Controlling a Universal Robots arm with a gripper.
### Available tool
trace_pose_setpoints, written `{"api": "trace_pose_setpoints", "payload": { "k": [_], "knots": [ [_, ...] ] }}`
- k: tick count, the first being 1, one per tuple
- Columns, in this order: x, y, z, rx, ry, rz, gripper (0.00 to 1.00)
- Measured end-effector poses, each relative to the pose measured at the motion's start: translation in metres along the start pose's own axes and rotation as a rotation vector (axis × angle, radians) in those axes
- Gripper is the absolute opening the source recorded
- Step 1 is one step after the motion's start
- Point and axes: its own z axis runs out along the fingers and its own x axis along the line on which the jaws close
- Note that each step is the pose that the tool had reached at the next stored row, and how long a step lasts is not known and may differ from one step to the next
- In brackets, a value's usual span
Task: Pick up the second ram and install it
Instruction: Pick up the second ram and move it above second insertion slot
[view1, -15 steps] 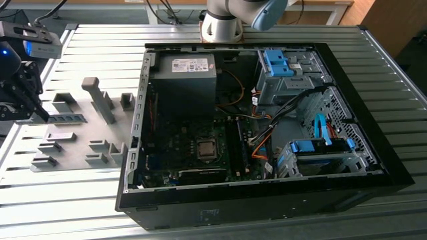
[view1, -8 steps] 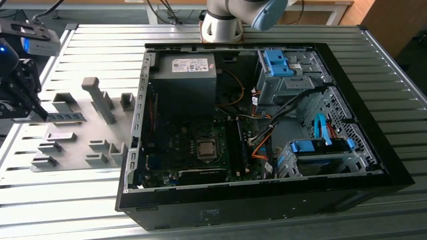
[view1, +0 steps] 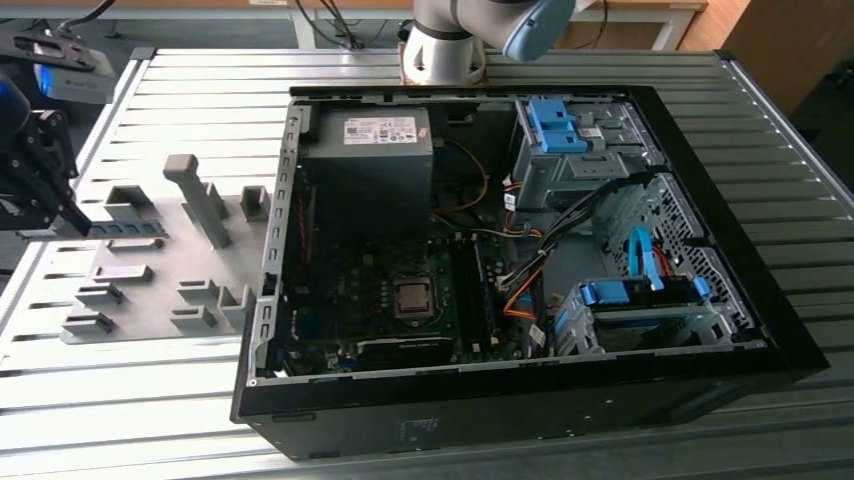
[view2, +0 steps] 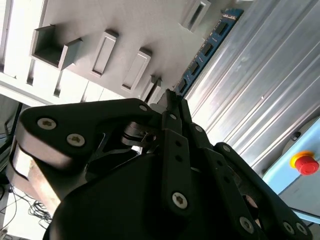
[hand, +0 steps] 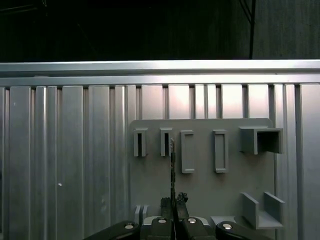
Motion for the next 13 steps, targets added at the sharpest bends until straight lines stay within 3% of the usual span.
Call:
{"api": "trace_pose_setpoints", "payload": {
  "k": [13],
  "knots": [
    [-0.0007,0.0002,-0.0233,0.0001,-0.0001,0.0,0.14]
  ]
}}
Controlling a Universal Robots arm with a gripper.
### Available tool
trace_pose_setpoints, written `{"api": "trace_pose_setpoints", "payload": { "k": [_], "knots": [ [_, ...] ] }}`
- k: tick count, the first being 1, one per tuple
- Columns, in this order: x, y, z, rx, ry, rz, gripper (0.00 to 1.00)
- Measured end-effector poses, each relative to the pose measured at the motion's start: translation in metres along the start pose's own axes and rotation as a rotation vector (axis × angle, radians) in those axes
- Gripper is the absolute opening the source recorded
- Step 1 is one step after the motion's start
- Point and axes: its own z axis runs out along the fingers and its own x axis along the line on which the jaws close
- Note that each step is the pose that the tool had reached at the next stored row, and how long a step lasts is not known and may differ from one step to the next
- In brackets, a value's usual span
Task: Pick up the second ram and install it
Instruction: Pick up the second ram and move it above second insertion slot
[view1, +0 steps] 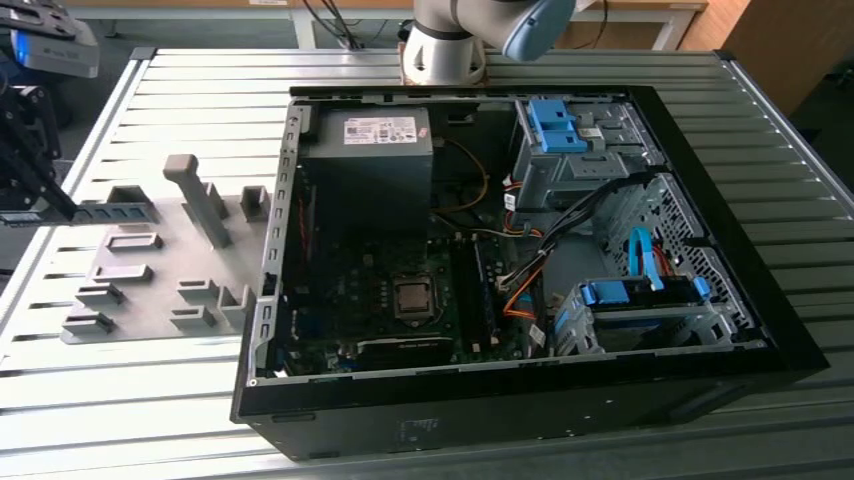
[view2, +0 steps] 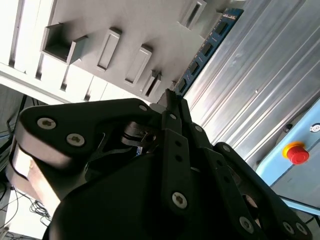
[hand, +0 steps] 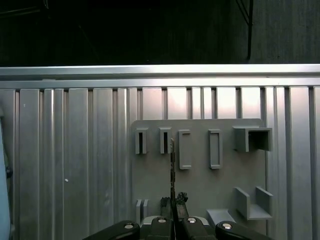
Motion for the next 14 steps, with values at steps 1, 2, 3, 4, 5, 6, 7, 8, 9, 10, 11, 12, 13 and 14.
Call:
{"api": "trace_pose_setpoints", "payload": {
  "k": [1,2,3,4,5,6,7,8,9,10,11,12,13,14],
  "knots": [
    [0.0,0.0,-0.0017,-0.0001,0.0001,0.0,0.14],
    [-0.0001,0.0,-0.0033,0.0,0.0,0.0,0.14],
    [-0.0001,0.0,-0.005,0.0,0.0,0.0,0.14],
    [-0.0001,0.0001,-0.0067,-0.0001,0.0,0.0,0.14],
    [-0.0002,0.0001,-0.0084,0.0,0.0,0.0,0.14],
    [-0.0002,0.0001,-0.01,0.0001,0.0,0.0,0.14],
    [-0.0002,0.0001,-0.0117,0.0,0.0,0.0,0.14],
    [-0.0003,0.0001,-0.0135,0.0,0.0,0.0,0.14],
    [-0.0003,0.0002,-0.0152,0.0,0.0001,0.0,0.14],
    [-0.0003,0.0002,-0.017,-0.0001,0.0,0.0,0.14],
    [-0.0004,0.0002,-0.0187,-0.0001,0.0,0.0,0.14],
    [-0.0004,0.0002,-0.0205,-0.0001,0.0001,0.0,0.14],
    [-0.0004,0.0002,-0.0222,0.0,0.0,0.0,0.14],
    [-0.0005,0.0002,-0.0236,0.0,0.0,0.0,0.14]
  ]
}}
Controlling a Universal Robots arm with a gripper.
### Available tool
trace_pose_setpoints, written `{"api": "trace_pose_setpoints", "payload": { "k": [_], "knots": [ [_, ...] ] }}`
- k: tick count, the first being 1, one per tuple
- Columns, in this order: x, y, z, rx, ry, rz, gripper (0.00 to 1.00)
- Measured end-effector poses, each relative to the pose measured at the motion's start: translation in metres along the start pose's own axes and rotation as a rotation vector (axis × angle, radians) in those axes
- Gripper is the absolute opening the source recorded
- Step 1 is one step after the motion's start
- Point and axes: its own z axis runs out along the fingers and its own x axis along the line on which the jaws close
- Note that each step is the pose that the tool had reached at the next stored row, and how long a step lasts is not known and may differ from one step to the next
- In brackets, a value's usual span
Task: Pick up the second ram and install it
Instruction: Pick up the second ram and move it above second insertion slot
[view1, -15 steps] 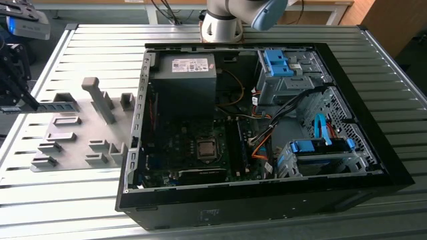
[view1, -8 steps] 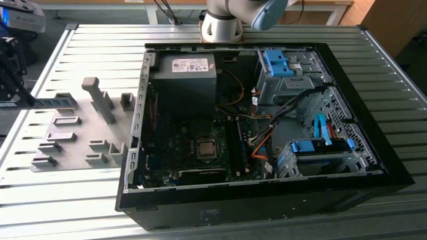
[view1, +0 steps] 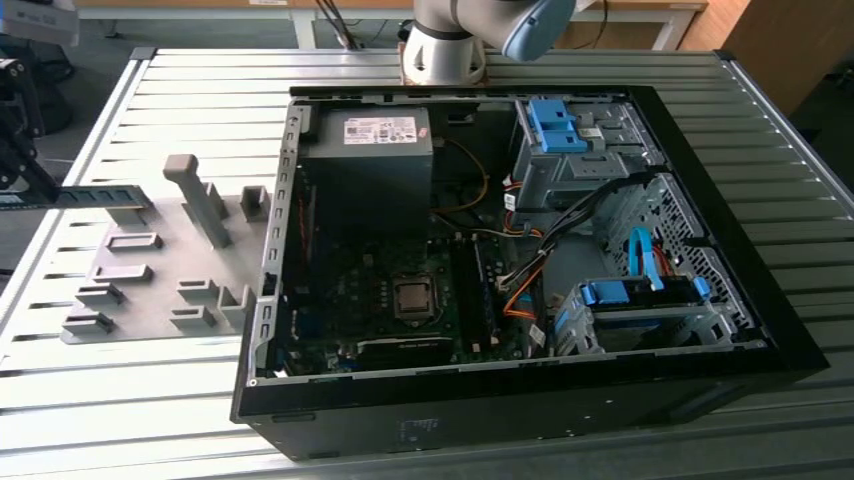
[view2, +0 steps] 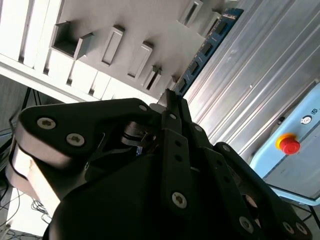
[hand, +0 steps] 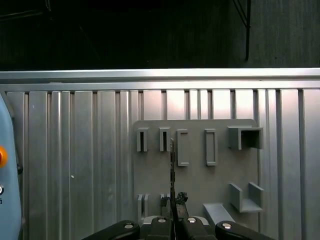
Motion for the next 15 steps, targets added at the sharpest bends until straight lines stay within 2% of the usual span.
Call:
{"api": "trace_pose_setpoints", "payload": {
  "k": [15],
  "knots": [
    [-0.0007,0.0003,-0.027,0.0,0.0,0.0,0.14]
  ]
}}
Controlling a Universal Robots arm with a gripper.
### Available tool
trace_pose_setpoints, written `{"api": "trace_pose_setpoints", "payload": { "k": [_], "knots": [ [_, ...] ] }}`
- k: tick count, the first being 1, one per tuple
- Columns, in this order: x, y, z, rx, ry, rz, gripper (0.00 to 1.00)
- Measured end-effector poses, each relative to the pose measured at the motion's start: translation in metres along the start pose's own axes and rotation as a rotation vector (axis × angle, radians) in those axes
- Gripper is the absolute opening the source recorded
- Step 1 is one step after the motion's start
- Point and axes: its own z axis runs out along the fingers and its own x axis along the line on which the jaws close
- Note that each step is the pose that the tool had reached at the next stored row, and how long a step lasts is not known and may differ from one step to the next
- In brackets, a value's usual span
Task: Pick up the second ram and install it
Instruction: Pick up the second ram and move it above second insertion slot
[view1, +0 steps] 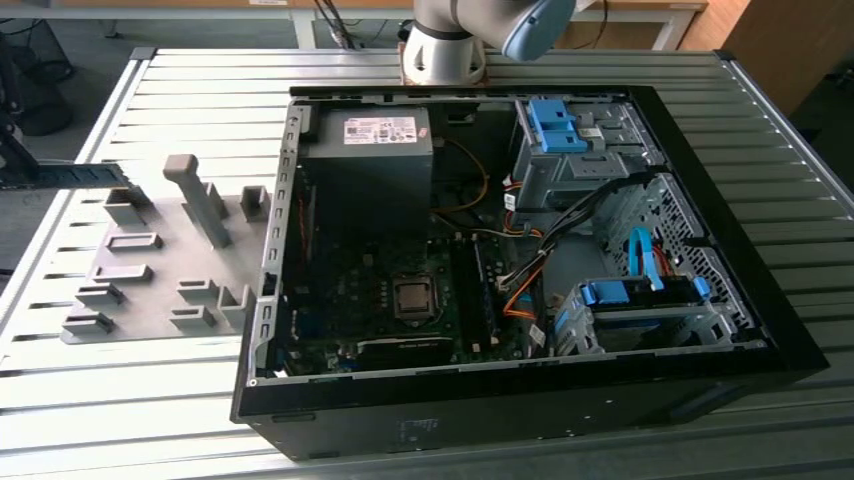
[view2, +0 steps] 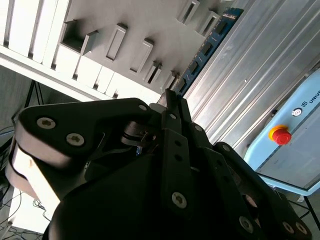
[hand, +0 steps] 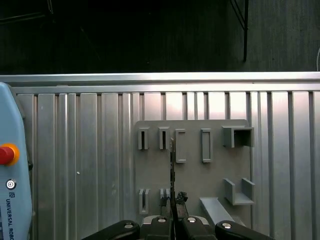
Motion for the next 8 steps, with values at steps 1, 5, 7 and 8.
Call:
{"api": "trace_pose_setpoints", "payload": {
  "k": [1,5,7,8],
  "knots": [
    [0.0,0.0,-0.0018,0.0,0.0001,0.0,0.14],
    [-0.0004,0.0001,-0.0092,0.0001,0.0,0.0,0.14],
    [-0.0006,0.0001,-0.0131,0.0,0.0001,0.0,0.14],
    [-0.0007,0.0001,-0.015,0.0,0.0,0.0,0.14]
  ]
}}
